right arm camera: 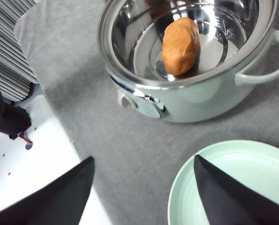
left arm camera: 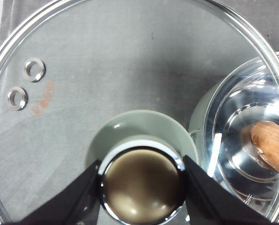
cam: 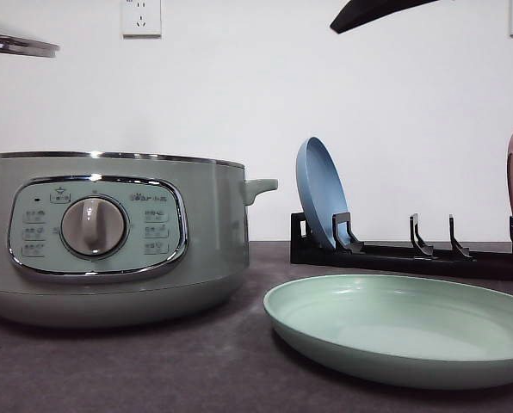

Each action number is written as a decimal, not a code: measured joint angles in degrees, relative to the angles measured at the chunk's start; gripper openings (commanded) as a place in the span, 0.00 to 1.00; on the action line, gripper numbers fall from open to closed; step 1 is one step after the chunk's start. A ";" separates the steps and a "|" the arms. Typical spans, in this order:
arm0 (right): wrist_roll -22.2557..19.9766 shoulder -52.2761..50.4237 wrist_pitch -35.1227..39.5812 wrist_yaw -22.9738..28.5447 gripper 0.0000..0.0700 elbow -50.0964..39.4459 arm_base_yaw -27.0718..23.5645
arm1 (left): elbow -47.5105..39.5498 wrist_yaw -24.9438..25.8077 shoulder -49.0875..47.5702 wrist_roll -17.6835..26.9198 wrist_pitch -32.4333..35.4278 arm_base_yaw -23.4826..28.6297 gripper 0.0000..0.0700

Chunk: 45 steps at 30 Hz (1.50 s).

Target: Transfer potato from steamer to green plate

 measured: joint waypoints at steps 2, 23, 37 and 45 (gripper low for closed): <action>0.08 2.37 -0.09 0.01 0.67 2.13 0.01 | 0.00 0.02 0.00 0.00 0.00 0.00 0.00; -2.05 43.14 -3.72 8.29 0.79 47.07 7.24 | 0.00 0.02 0.00 0.00 0.48 0.59 0.00; -3.55 53.95 -1.83 17.82 0.79 48.91 11.29 | 0.00 0.00 0.00 0.00 0.48 0.59 0.00; -3.55 57.57 -1.89 20.01 0.79 48.91 11.74 | 0.00 0.02 0.00 0.00 0.46 0.59 0.00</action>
